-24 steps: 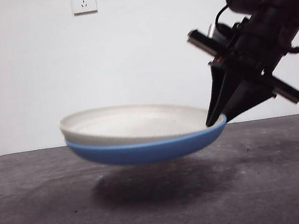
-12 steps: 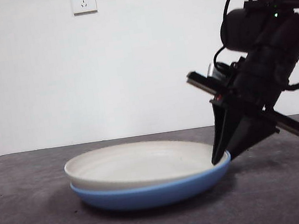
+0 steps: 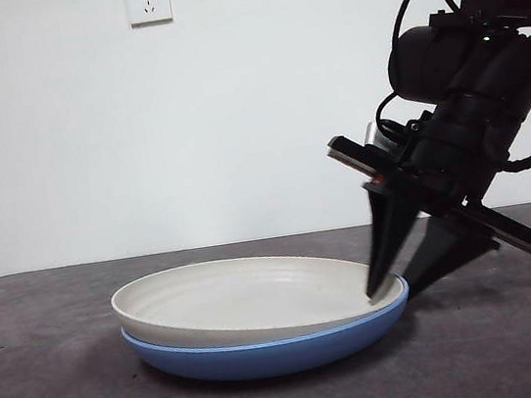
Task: Pick up the white plate, put it on the blue plate, put it on desk
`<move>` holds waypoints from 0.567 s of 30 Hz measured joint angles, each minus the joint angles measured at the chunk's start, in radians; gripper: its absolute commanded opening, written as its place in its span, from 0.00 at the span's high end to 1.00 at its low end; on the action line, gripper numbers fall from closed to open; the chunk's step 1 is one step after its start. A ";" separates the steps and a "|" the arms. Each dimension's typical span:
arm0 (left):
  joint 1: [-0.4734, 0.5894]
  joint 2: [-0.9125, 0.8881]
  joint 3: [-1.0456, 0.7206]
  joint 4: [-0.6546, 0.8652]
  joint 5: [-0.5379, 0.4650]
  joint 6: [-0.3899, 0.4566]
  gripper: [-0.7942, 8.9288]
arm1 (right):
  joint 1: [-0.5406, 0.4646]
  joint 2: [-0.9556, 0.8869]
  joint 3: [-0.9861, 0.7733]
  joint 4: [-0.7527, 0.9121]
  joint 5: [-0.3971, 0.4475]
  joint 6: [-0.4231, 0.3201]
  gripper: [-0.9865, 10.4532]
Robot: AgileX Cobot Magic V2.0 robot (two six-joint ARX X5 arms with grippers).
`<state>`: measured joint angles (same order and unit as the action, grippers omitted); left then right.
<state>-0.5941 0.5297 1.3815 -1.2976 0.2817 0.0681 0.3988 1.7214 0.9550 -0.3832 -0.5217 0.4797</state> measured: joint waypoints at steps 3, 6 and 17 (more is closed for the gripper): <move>0.000 0.000 0.000 0.000 0.000 0.006 0.34 | 0.000 0.000 0.002 0.006 -0.012 0.000 0.58; -0.001 0.000 0.000 0.000 0.000 0.013 0.34 | 0.000 -0.010 0.008 0.004 -0.016 0.000 0.54; -0.001 0.000 0.000 0.001 0.000 0.017 0.34 | 0.000 -0.359 0.007 -0.166 0.052 -0.001 0.42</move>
<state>-0.5949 0.5297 1.3815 -1.2964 0.2817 0.0849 0.3988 1.3621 0.9623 -0.5495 -0.4694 0.4789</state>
